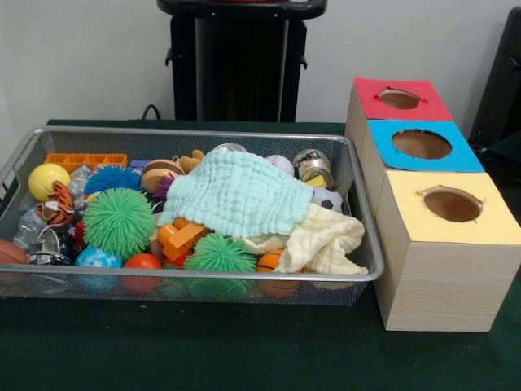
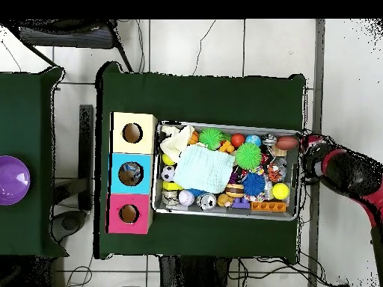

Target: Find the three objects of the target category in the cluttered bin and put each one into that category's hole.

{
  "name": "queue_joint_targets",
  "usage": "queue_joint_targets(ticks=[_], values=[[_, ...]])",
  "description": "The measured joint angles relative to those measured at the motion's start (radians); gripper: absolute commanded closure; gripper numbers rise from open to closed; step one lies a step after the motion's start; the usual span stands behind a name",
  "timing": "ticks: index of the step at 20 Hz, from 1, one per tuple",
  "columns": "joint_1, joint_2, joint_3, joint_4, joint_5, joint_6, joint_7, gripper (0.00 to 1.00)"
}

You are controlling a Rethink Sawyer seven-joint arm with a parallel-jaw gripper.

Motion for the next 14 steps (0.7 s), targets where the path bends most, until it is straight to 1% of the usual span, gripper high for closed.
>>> queue_joint_targets(ticks=[7,14], values=[[0.003,-0.031,0.000,0.027,0.000,0.000,0.000,0.00],[0.028,-0.058,0.000,0.077,0.000,0.000,0.000,0.00]])
